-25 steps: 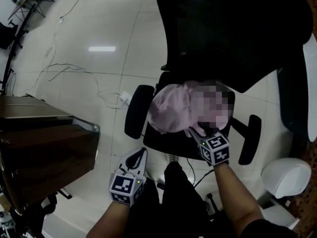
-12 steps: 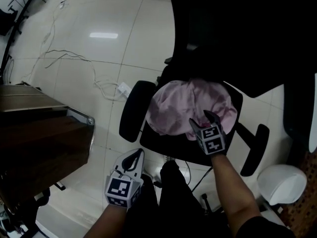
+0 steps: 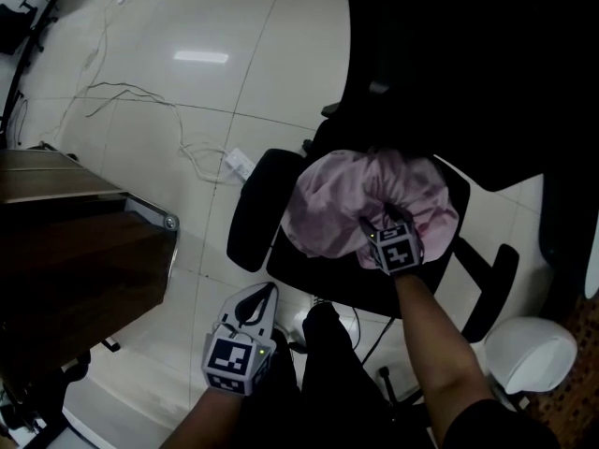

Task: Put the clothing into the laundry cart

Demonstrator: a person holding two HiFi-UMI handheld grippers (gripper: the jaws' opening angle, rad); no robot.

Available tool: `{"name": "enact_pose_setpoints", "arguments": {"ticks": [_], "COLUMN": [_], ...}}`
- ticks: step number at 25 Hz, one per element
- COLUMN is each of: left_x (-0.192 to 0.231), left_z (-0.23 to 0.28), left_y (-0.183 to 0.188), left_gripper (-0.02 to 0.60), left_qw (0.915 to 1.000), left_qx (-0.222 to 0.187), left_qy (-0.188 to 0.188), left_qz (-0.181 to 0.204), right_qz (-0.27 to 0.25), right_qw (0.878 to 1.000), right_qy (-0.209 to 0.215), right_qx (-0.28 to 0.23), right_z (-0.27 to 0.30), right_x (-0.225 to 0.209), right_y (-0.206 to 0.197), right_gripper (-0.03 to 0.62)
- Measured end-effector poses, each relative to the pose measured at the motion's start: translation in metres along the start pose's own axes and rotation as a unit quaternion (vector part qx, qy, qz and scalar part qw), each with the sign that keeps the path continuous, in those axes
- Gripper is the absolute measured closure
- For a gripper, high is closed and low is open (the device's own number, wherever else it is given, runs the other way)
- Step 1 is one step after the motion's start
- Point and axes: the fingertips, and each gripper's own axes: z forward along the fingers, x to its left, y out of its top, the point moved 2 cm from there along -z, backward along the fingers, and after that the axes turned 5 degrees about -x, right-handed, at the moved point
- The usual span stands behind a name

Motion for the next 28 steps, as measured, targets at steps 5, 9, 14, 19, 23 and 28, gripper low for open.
{"name": "enact_pose_setpoints", "arguments": {"ticks": [5,9,14,19,23,28], "left_x": [-0.001,-0.004,-0.012,-0.015,-0.017,-0.015], "left_z": [0.008,0.011,0.006,-0.017,-0.047,-0.09], "left_y": [-0.001,0.004,0.016,0.032,0.052,0.077], "left_gripper": [0.583,0.583,0.583,0.583,0.583,0.583], "left_qw": [1.0,1.0,0.9998,0.9992,0.9977,0.9939], "left_qx": [-0.002,-0.007,-0.018,-0.037,-0.064,-0.107], "left_qy": [-0.003,-0.007,-0.01,-0.003,0.004,0.017], "left_qz": [0.002,0.002,0.008,0.015,0.022,0.019], "right_qz": [0.004,0.028,0.086,0.226,0.21,0.175], "right_qw": [1.0,0.999,0.988,0.933,0.918,0.911], "right_qy": [0.012,0.029,0.064,0.15,0.17,0.187], "right_qx": [-0.006,-0.034,-0.11,-0.236,-0.29,-0.324], "right_z": [-0.002,-0.018,-0.065,-0.147,-0.219,-0.29], "right_x": [0.0,0.002,0.003,0.0,0.005,0.032], "right_y": [0.001,0.01,0.035,0.074,0.104,0.137], "right_gripper": [0.36,0.51,0.522,0.525,0.525,0.525]}}
